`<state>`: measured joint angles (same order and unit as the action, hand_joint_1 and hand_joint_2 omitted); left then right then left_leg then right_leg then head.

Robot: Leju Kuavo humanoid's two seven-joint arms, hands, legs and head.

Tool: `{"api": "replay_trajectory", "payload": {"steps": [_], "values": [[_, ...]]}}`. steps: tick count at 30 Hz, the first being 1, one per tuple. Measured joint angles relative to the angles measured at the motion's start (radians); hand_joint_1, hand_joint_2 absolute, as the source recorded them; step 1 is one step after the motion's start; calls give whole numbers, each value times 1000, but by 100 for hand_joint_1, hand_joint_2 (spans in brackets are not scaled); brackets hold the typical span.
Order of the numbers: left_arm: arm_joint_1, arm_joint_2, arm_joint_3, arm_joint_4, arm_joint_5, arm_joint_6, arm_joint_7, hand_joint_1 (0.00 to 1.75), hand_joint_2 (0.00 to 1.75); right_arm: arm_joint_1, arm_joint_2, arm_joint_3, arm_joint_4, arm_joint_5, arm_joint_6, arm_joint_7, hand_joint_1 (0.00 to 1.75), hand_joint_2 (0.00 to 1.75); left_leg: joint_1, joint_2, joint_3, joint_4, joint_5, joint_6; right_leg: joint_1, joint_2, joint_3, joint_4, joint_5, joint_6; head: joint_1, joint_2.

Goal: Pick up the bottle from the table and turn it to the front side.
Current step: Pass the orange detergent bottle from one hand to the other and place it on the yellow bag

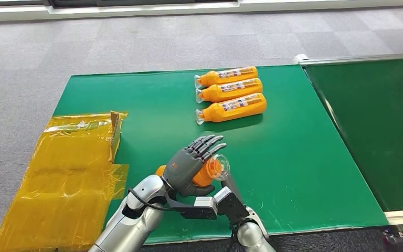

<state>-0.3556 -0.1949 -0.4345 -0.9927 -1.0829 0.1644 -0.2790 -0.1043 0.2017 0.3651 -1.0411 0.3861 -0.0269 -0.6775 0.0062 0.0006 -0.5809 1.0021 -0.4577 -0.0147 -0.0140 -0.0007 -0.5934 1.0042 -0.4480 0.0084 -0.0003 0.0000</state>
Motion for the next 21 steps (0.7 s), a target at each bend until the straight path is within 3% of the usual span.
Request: {"api": "replay_trajectory", "payload": {"steps": [1, 21], "values": [[0, 0, 0, 1, 3, -2, -2, 175, 175, 0, 0, 0, 0, 0, 0, 0, 175, 175, 0, 0, 0, 0, 0, 0, 0, 0, 0, 0, 0, 0, 0, 0], [-15, -17, 47, 44, 284, 20, -130, 175, 175, -2, 0, 0, -5, 7, -34, -12, 175, 175, 0, 0, 0, 0, 0, 0, 0, 0, 0, 0, 0, 0, 0, 0]]}}
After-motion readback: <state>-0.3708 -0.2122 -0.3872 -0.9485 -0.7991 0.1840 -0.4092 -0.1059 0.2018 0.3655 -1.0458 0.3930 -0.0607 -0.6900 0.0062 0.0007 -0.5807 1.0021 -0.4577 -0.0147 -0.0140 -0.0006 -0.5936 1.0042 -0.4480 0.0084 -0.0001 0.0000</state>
